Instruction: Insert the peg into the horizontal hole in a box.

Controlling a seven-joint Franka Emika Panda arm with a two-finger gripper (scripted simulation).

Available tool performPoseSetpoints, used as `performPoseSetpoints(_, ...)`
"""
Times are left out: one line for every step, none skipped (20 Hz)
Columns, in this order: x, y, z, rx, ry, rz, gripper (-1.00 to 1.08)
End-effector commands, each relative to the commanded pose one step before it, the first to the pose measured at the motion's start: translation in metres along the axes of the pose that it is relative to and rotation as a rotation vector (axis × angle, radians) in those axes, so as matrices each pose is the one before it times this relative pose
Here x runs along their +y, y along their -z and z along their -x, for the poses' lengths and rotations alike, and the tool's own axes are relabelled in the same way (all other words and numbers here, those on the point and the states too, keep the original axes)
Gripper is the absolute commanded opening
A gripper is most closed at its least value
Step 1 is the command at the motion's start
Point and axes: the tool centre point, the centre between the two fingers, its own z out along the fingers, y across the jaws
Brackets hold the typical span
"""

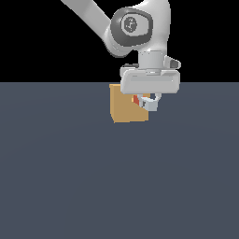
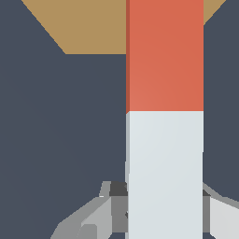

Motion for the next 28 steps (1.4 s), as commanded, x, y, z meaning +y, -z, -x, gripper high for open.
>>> performPoseSetpoints(0.00112,0.00157,-0.00088,-0.00070,0.00183,0.00157,-1.00)
performPoseSetpoints(0.00000,0.00000,0.00000,0.00000,0.00000,0.00000,-1.00)
performPoseSetpoints(0.00000,0.00000,0.00000,0.00000,0.00000,0.00000,-1.00)
performPoseSetpoints(-0.00065,-0.00124,-0.00044,0.00037,0.00044,-0.00187,-1.00)
performPoseSetpoints(0.00035,0.00053,0.00017,-0.00012,0.00084,0.00069,-1.00)
performPoseSetpoints(0.00088,0.00122,0.00052,-0.00028,0.00196,0.00159,-1.00)
performPoseSetpoints(0.00035,0.00052,0.00016,-0.00012,0.00084,0.00068,-1.00)
performPoseSetpoints(0.00000,0.00000,0.00000,0.00000,0.00000,0.00000,-1.00)
performPoseSetpoints(0.00000,0.00000,0.00000,0.00000,0.00000,0.00000,-1.00)
performPoseSetpoints(0.00000,0.00000,0.00000,0.00000,0.00000,0.00000,-1.00)
performPoseSetpoints(-0.00065,-0.00137,0.00009,-0.00003,-0.00048,-0.00224,-1.00)
performPoseSetpoints(-0.00002,0.00000,-0.00049,0.00000,0.00000,0.00000,-1.00)
performPoseSetpoints(-0.00005,0.00000,-0.00146,0.00000,0.00000,0.00000,-1.00)
performPoseSetpoints(-0.00009,-0.00001,-0.00242,0.00000,0.00000,0.00000,-1.00)
performPoseSetpoints(-0.00012,-0.00001,-0.00339,0.00000,0.00000,0.00000,-1.00)
performPoseSetpoints(-0.00015,-0.00001,-0.00436,0.00000,0.00000,0.00000,-1.00)
performPoseSetpoints(-0.00023,0.00033,-0.00538,0.00005,0.00009,0.00048,-1.00)
performPoseSetpoints(-0.00019,-0.00002,-0.00629,0.00000,0.00000,0.00000,-1.00)
performPoseSetpoints(-0.00020,-0.00002,-0.00726,0.00000,0.00000,0.00000,-1.00)
performPoseSetpoints(-0.00024,0.00032,-0.00831,0.00004,0.00011,0.00047,-1.00)
performPoseSetpoints(-0.00015,-0.00003,-0.00920,0.00000,0.00000,0.00000,-1.00)
performPoseSetpoints(-0.00014,0.00032,-0.00929,0.00003,0.00010,0.00048,-1.00)
performPoseSetpoints(0.00000,-0.00002,-0.00827,0.00000,0.00000,0.00000,-1.00)
performPoseSetpoints(0.00007,-0.00002,-0.00732,0.00000,0.00000,0.00000,-1.00)
performPoseSetpoints(0.00006,0.00034,-0.00639,0.00002,0.00004,0.00049,-1.00)
performPoseSetpoints(0.00015,-0.00002,-0.00541,0.00000,0.00000,0.00000,-1.00)
performPoseSetpoints(0.00015,-0.00001,-0.00444,0.00000,0.00000,0.00000,-1.00)
performPoseSetpoints(0.00014,-0.00001,-0.00346,0.00000,0.00000,0.00000,-1.00)
